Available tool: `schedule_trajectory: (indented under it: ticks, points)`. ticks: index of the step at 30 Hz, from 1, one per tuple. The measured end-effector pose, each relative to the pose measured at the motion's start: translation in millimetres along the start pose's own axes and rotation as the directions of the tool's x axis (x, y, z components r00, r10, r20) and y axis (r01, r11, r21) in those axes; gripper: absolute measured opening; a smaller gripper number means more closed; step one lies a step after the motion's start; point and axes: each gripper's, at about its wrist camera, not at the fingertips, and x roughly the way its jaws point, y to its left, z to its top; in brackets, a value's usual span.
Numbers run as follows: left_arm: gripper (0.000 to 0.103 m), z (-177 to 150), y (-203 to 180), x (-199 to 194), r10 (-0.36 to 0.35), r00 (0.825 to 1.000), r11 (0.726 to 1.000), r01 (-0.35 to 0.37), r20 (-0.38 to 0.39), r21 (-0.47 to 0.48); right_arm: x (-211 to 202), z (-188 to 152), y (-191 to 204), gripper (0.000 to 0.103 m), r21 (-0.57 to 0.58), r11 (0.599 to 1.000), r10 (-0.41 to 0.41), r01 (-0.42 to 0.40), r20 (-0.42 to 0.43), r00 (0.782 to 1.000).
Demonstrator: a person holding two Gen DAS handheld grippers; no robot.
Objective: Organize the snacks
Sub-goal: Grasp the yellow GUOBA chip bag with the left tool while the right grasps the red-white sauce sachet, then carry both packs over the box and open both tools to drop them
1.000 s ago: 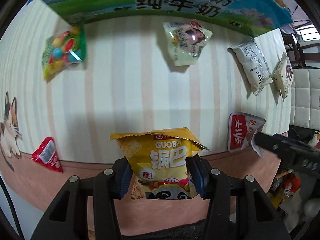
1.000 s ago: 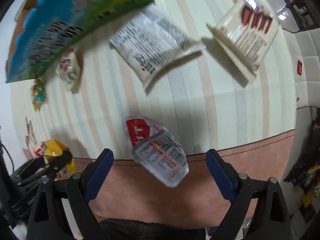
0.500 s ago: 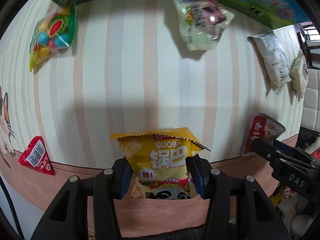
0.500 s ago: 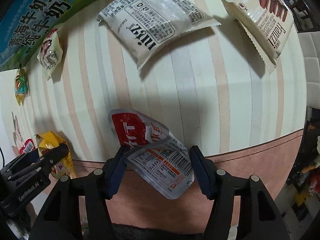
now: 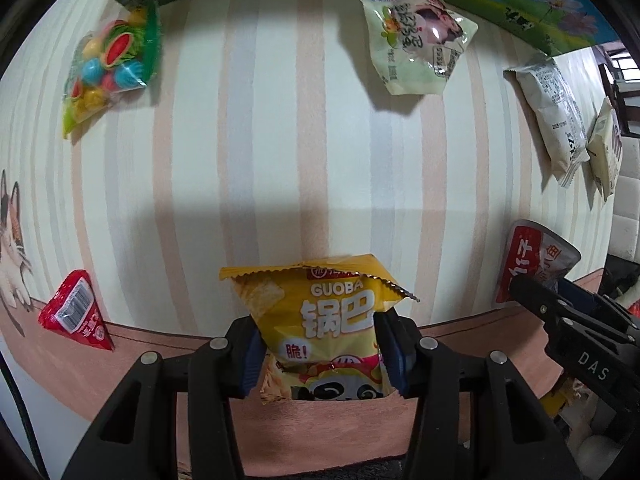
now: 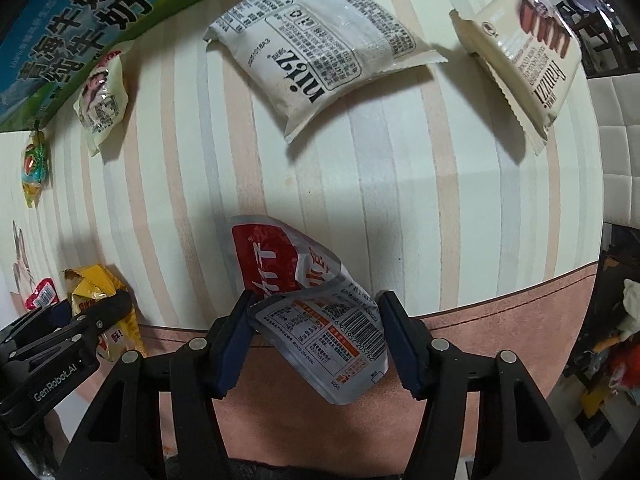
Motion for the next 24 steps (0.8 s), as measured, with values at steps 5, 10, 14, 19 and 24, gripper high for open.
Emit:
schedule_trajectory:
  ticks: [5, 10, 14, 19, 24]
  points:
    - [0.046, -7, -2, -5, -0.001, 1.0, 1.0, 0.001, 0.015, -0.005, -10, -11, 2, 0.051, 0.002, 0.999, 0.034, -0.034, 0.032, 0.999]
    - [0.046, -9, -3, -14, -0.011, 0.999, 1.0, 0.011, 0.031, -0.008, -22, -21, 9, 0.049, -0.001, 0.998, 0.064, -0.064, 0.063, 0.996]
    - [0.046, -9, -7, -31, -0.021, 0.998, 1.0, 0.021, 0.052, -0.001, -38, -30, 15, 0.048, -0.001, 0.994, 0.107, -0.107, 0.084, 0.991]
    - [0.046, -11, -12, -62, -0.049, 0.994, 0.999, 0.048, 0.102, 0.017, -66, -37, 20, 0.048, -0.01, 0.984, 0.18, -0.18, 0.118, 0.977]
    - [0.046, -9, -18, -111, -0.095, 0.979, 0.995, 0.088, 0.178, 0.045, -114, -34, 27, 0.048, -0.039, 0.967, 0.256, -0.253, 0.183, 0.949]
